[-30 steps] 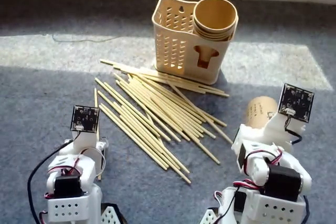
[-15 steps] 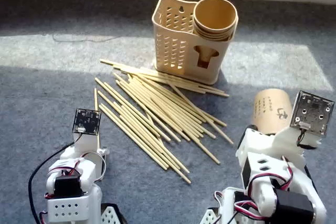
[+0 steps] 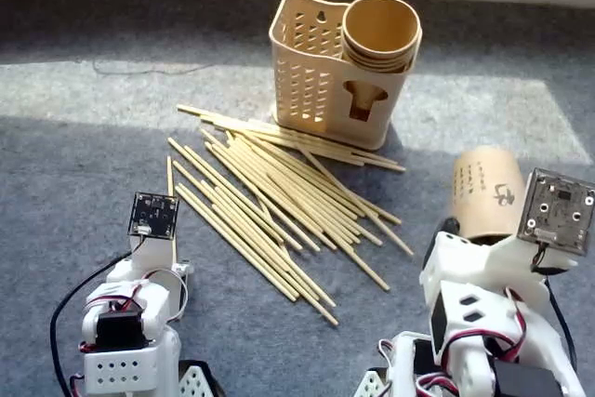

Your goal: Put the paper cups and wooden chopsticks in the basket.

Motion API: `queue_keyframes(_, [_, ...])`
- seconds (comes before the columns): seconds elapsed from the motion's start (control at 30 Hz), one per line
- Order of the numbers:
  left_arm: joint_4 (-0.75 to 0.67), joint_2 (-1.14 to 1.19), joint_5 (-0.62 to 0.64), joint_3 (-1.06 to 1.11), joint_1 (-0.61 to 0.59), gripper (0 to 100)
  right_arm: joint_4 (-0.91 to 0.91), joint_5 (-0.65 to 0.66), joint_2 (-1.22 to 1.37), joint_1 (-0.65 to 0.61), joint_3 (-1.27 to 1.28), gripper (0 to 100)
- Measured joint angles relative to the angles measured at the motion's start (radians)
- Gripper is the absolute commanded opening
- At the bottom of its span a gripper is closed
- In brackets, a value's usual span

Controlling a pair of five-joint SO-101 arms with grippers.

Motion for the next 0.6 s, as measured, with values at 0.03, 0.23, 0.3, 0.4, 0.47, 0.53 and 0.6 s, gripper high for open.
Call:
queue_keyframes(0.03, [0.000,0.000,0.000,0.000,0.000,16,0.003,0.000,0.000,0.000,-0.014,0.4])
queue_keyframes(0.23, [0.000,0.000,0.000,0.000,0.000,16,0.038,0.002,0.077,0.002,-0.118,0.4])
queue_keyframes(0.3, [0.000,0.000,0.000,0.000,0.000,16,0.052,0.002,0.138,0.000,-0.175,0.4])
queue_keyframes(0.4, [0.000,0.000,0.000,0.000,0.000,16,0.057,0.002,0.236,0.000,-0.255,0.4])
queue_keyframes(0.47, [0.000,0.000,0.000,0.000,0.000,16,0.057,0.002,0.296,0.000,-0.293,0.4])
queue_keyframes(0.53, [0.000,0.000,0.000,0.000,0.000,16,0.057,0.002,0.351,0.000,-0.325,0.4])
queue_keyframes(0.6, [0.000,0.000,0.000,0.000,0.000,16,0.057,0.002,0.394,0.002,-0.359,0.4])
